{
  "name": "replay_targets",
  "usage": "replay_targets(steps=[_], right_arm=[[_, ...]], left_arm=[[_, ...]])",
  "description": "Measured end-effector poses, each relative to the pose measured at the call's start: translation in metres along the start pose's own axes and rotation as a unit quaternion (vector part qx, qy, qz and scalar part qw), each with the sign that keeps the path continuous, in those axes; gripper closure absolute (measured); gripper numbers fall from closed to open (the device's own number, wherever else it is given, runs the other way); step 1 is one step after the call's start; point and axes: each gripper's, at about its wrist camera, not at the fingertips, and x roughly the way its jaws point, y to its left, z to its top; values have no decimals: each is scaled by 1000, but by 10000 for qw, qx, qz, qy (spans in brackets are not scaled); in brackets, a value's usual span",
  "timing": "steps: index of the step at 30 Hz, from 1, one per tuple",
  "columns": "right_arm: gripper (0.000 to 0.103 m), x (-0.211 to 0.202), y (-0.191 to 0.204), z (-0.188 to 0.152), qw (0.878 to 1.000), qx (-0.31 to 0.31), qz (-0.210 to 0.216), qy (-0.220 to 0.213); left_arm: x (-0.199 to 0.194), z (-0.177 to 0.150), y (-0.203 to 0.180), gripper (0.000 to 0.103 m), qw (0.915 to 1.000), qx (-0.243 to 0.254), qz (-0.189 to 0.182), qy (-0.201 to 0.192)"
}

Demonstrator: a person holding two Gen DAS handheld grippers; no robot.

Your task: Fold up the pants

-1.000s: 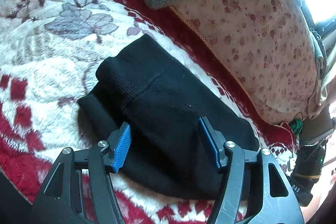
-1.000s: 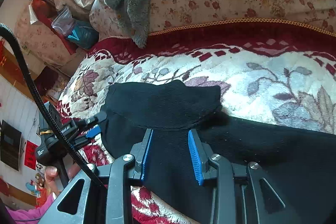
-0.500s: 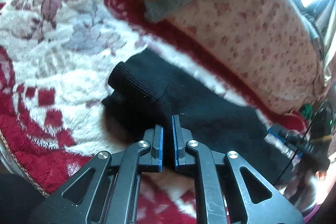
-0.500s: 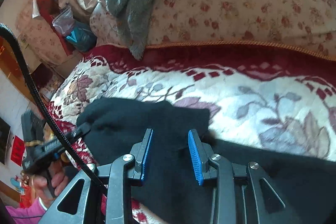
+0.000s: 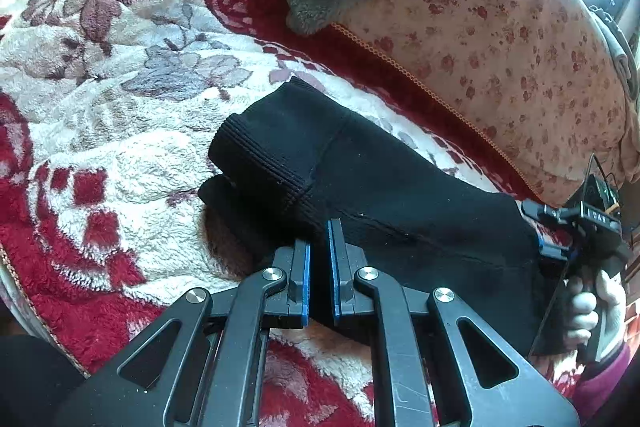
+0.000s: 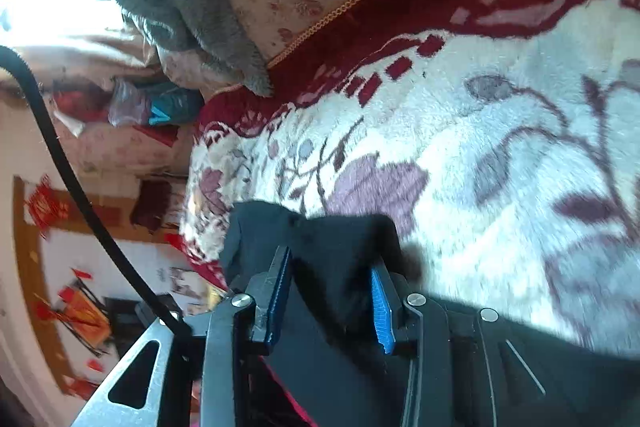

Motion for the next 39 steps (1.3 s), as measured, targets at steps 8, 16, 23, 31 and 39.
replay_targets(steps=[8,16,23,31,39], right_arm=[[94,-9,4,-5,9937,-550,-339,-912],[96,-4,10,-13,9829,-931,-1106,-1143],[96,-5,5,-16,9837,-805,-1108,-1165],[83,-21,15,-26,9814,-549,-1342,-1261],[82,-26,25,-51,9704,-1189,-1715,-1217]], left_arm=[[-2,-7,0,96,9997,-44,173,-166],[-31,-10,2,89,9985,76,296,-455],[-71,9,6,89,9916,148,602,-1134],[-28,20,-29,89,9986,312,-95,-415],[18,4,-45,88,9977,560,380,42]])
